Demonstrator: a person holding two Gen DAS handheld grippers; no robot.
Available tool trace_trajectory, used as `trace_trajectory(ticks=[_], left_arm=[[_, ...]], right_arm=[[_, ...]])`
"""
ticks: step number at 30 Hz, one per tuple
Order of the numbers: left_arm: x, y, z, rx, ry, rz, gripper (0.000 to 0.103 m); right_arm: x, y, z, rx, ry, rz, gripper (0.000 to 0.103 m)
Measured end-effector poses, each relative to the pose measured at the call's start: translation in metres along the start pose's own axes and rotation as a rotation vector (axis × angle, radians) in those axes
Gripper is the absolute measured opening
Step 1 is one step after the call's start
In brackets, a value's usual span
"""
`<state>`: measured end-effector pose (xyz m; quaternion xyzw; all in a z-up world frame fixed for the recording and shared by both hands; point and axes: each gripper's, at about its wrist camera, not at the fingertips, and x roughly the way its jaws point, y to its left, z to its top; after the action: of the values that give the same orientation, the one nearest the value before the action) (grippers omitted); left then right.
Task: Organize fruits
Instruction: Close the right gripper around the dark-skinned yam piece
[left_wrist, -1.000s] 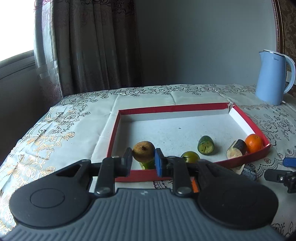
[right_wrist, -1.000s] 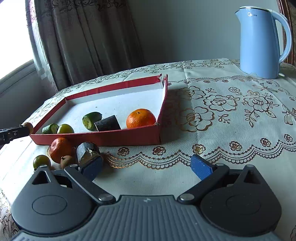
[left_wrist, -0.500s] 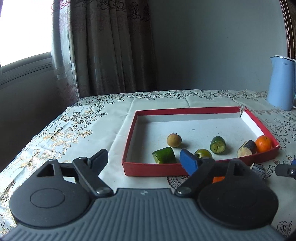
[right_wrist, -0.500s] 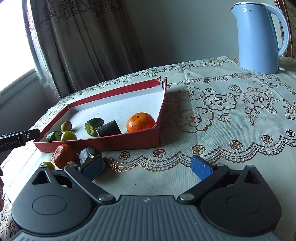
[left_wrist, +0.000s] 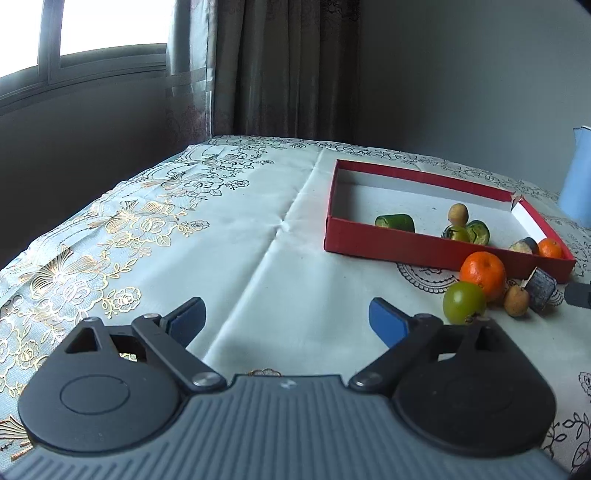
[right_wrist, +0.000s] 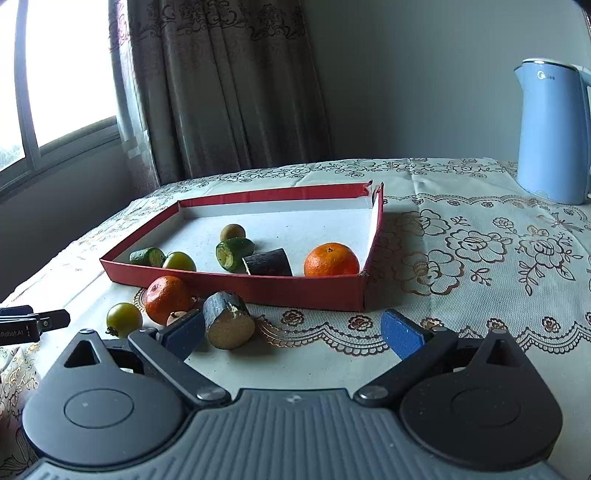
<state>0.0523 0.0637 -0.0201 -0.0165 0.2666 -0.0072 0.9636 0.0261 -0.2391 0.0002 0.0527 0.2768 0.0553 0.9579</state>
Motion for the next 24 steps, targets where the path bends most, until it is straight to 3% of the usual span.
trace_trajectory(ticks=[7, 10, 12, 19, 24], left_arm=[[0.002, -0.001, -0.003, 0.008, 0.021, -0.035, 0.095], [0.002, -0.002, -0.003, 0.006, 0.026, -0.047, 0.095], [0.002, -0.001, -0.003, 0.004, 0.029, -0.053, 0.095], [0.004, -0.001, -0.003, 0.005, 0.043, -0.065, 0.095], [0.005, -0.002, -0.003, 0.006, 0.052, -0.054, 0.096]], right_arm=[[0.012, 0.022, 0.006, -0.148, 0.028, 0.004, 0.1], [0.019, 0.028, 0.008, -0.179, 0.053, 0.015, 0.086], [0.025, 0.03, 0.008, -0.189, 0.074, 0.017, 0.071], [0.033, 0.037, 0.01, -0.23, 0.097, 0.031, 0.064], [0.042, 0.04, 0.011, -0.246, 0.139, 0.054, 0.046]])
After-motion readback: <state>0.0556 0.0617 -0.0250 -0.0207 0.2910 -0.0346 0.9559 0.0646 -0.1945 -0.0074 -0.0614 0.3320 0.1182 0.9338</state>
